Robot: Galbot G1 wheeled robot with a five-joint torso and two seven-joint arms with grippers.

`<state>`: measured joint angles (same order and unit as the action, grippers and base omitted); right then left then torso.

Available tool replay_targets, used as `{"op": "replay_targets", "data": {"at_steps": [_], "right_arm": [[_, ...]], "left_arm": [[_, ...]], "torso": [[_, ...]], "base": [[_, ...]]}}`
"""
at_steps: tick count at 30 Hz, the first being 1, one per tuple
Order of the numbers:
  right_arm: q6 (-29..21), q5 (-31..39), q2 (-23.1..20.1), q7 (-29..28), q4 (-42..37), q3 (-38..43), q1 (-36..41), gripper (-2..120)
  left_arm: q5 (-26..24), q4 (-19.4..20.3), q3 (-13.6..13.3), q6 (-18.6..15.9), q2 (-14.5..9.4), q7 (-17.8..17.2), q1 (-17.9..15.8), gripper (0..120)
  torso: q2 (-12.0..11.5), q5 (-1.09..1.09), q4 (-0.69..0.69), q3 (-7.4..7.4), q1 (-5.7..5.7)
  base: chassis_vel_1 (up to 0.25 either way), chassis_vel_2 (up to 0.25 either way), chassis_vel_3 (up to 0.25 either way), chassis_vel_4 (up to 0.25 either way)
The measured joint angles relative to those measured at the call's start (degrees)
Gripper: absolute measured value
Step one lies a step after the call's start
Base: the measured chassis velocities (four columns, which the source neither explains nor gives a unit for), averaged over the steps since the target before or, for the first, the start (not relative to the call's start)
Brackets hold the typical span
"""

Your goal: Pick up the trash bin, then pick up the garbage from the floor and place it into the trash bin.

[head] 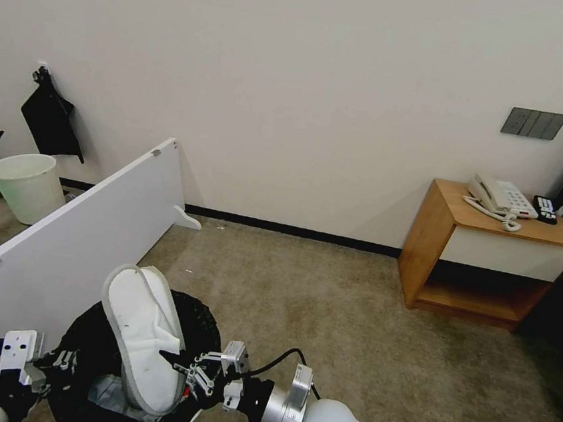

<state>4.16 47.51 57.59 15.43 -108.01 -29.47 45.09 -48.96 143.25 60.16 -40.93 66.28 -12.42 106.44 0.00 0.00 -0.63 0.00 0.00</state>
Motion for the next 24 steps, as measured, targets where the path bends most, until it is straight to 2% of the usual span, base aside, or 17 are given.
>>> {"op": "replay_targets", "data": {"at_steps": [1,3,4,6,7,9,12,13,15,16,17,18,20,24], "right_arm": [[0.00,0.00,0.00,0.00,0.00,0.00,0.00,0],[-0.25,-0.59,-0.10,-0.66,-0.17,-0.25,0.22,10],[-0.25,-0.59,-0.10,-0.66,-0.17,-0.25,0.22,10],[-0.27,-0.94,-0.36,-0.75,-0.38,-0.30,0.34,23],[-0.27,-0.94,-0.36,-0.75,-0.38,-0.30,0.34,23],[-0.27,-1.19,-0.74,-0.90,-0.84,-0.33,0.34,34],[-0.27,-1.27,-0.87,-0.91,-1.07,-0.33,0.34,39],[-0.27,-1.41,-0.93,-0.91,-1.23,-0.33,0.33,47],[-0.27,-1.47,-0.94,-0.91,-1.26,-0.33,0.32,48],[-0.26,-1.72,-0.92,-0.90,-1.28,-0.34,0.32,59],[-0.23,-1.78,-0.90,-0.87,-1.28,-0.35,0.27,64],[-0.23,-1.78,-0.90,-0.87,-1.28,-0.35,0.27,64],[-0.21,-1.78,-0.82,-0.82,-1.33,-0.35,-0.04,76],[-0.17,-1.76,-0.80,-0.77,-1.37,-0.35,-0.32,85]], "left_arm": [[0.00,0.00,0.00,0.00,0.00,0.00,0.00,3],[-0.20,0.00,0.00,-0.07,-0.07,-0.31,-0.05,3],[-0.20,0.00,0.00,-0.07,-0.07,-0.31,-0.05,3],[-0.33,0.00,0.07,-0.09,-0.17,-0.35,-0.12,3],[-0.33,0.00,0.07,-0.09,-0.17,-0.35,-0.12,3],[-0.46,-0.01,0.13,-0.09,-0.20,-0.37,-0.18,3],[-0.52,-0.01,0.15,-0.09,-0.20,-0.37,-0.20,3],[-0.54,-0.01,0.16,-0.09,-0.20,-0.37,-0.21,3],[-0.55,-0.01,0.16,-0.09,-0.20,-0.37,-0.22,3],[-0.57,-0.01,0.16,-0.09,-0.20,-0.36,-0.23,3],[-0.60,-0.01,0.16,-0.09,-0.23,-0.36,-0.25,3],[-0.60,-0.01,0.16,-0.09,-0.23,-0.36,-0.25,3],[-0.71,-0.01,0.25,-0.09,-0.36,-0.36,-0.31,3],[-0.76,-0.01,0.30,-0.09,-0.41,-0.35,-0.33,3]], "torso": [[0.00,0.00,0.00,0.00,0.00],[0.00,0.00,0.00,0.00,0.00],[0.00,0.00,0.00,0.00,0.00],[0.00,0.00,0.00,0.00,0.00],[0.00,0.00,0.00,0.00,0.00],[0.00,0.00,0.00,0.00,0.00],[0.00,0.00,0.00,0.00,0.00],[0.00,0.00,0.00,0.00,0.00],[0.00,0.00,0.00,0.00,0.00],[0.00,0.00,0.00,0.00,0.00],[0.00,0.00,0.00,0.00,0.00],[0.00,0.00,0.00,0.00,0.00],[0.00,0.00,0.00,0.00,0.00],[0.00,0.00,0.00,0.00,0.00]], "base": [[0.000,0.000,0.000,0.000],[0.000,0.000,0.000,0.000],[0.000,0.000,0.000,0.000],[0.000,0.000,0.000,0.000],[0.000,0.000,0.000,0.000],[0.000,0.000,0.000,0.000],[0.000,0.000,0.000,0.000],[0.000,0.000,0.000,0.000],[0.000,0.000,0.000,0.000],[0.000,0.000,0.000,0.000],[0.000,0.000,0.000,0.000],[0.000,0.000,0.000,0.000],[0.000,0.000,0.000,0.000],[0.000,0.000,0.000,0.000]]}}
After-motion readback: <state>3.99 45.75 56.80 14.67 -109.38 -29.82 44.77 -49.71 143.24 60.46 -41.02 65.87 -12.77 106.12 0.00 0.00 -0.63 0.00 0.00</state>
